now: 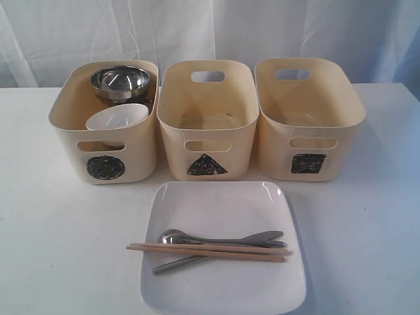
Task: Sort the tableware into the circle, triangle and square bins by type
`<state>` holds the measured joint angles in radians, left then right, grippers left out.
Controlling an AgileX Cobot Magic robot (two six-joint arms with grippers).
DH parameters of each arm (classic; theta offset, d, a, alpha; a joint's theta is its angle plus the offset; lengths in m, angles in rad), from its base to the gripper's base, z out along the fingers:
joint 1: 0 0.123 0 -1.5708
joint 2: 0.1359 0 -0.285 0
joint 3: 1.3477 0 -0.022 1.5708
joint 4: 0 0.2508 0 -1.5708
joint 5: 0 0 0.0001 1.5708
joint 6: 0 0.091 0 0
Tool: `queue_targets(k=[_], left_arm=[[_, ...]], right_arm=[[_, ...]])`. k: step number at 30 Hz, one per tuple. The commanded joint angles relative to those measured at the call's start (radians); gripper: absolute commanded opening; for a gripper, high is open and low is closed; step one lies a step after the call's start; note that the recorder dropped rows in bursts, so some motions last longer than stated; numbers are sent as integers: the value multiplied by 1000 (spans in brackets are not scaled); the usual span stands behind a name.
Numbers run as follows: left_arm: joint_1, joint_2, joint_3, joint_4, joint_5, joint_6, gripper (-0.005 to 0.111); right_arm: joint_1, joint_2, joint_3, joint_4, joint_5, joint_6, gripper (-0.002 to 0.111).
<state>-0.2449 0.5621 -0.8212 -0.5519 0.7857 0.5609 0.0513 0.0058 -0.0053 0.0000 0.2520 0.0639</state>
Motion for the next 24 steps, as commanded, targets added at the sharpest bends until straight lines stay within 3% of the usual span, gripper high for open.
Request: queue_targets(k=[1, 11, 24], left_arm=[[4, -41, 14, 33, -84, -19, 0], [1, -198, 159, 247, -112, -304, 0], [1, -434, 429, 291, -190, -392, 0]], right_arm=[[-2, -6, 5, 0, -13, 1, 0], [-2, -6, 5, 0, -11, 1, 0], [-2, -6, 5, 0, -13, 1, 0]])
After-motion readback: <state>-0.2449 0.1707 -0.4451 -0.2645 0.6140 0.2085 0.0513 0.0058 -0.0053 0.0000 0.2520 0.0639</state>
